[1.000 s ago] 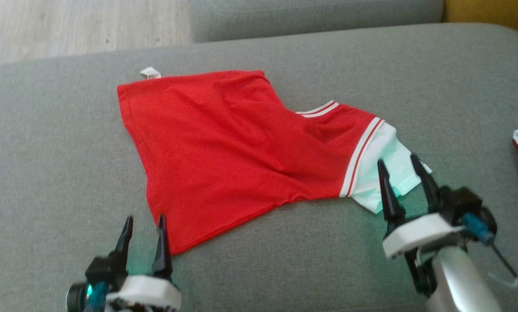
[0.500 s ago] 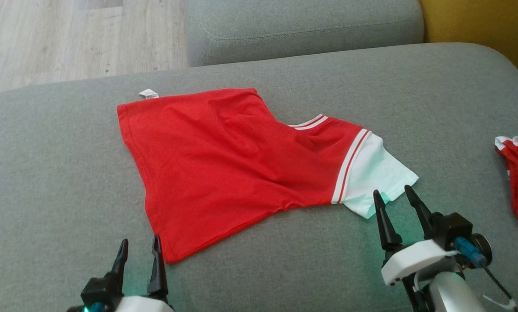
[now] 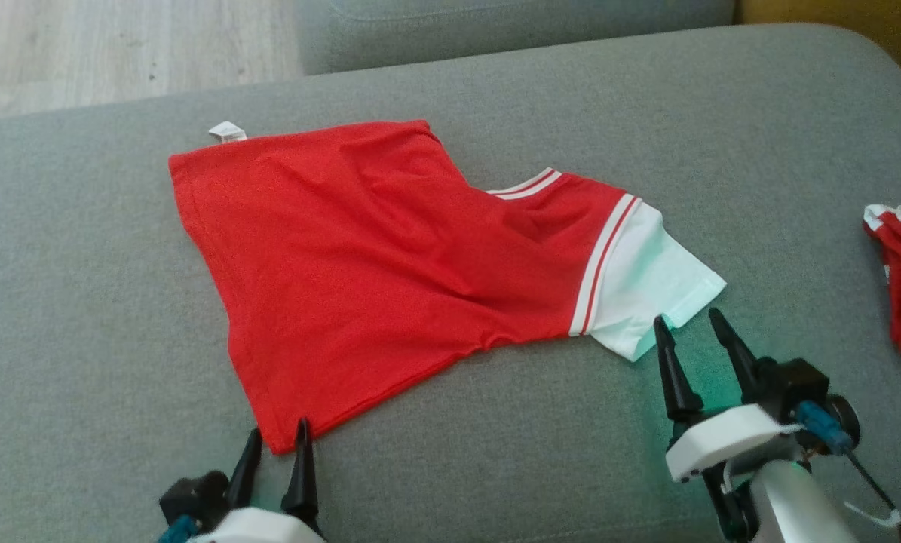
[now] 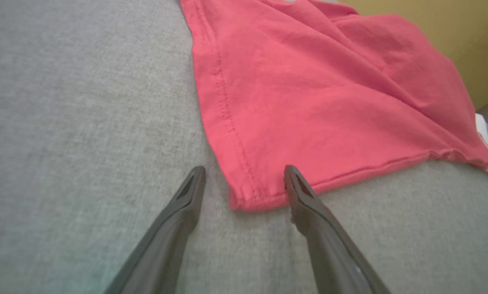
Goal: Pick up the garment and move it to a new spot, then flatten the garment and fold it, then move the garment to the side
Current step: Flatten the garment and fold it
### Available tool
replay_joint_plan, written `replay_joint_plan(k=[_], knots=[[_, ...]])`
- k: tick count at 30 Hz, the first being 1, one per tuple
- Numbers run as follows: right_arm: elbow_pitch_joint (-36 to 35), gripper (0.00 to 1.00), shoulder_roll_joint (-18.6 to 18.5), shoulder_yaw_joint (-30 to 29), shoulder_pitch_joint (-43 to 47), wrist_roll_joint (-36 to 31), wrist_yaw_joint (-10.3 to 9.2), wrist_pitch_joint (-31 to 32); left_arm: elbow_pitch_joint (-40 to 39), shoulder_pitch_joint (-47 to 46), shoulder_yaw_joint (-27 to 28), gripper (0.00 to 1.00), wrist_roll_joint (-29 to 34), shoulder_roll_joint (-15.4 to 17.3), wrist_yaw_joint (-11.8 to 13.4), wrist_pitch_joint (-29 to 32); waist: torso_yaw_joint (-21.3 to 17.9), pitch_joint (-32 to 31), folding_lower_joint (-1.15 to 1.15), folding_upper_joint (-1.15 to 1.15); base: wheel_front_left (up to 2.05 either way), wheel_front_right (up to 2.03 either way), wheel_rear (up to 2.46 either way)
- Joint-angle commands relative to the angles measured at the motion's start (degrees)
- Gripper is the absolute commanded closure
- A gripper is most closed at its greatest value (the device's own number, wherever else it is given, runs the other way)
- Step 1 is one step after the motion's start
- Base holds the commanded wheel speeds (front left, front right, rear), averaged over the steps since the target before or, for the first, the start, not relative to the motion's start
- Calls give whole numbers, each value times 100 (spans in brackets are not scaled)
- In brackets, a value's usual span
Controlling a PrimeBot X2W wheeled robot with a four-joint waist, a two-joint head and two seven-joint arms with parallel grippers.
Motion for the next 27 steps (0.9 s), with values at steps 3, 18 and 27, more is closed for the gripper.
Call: replay_joint_plan(k=[3, 18, 27], knots=[[-212, 0, -6, 83, -300, 3, -4, -37, 113, -244, 16, 0, -170, 20, -62, 38, -40, 100, 0, 0, 0, 0, 0], [-216, 0, -6, -99, -584, 90, -4, -37, 403, -740, -908, 100, -707, 20, -185, 38, -24, 402, 0, 0, 0, 0, 0], [648, 0, -6, -1126, -1214, -512, -4, -37, 337, -814, -554, 100, -204, 20, -187, 38, 68, 571, 0, 0, 0, 0, 0]])
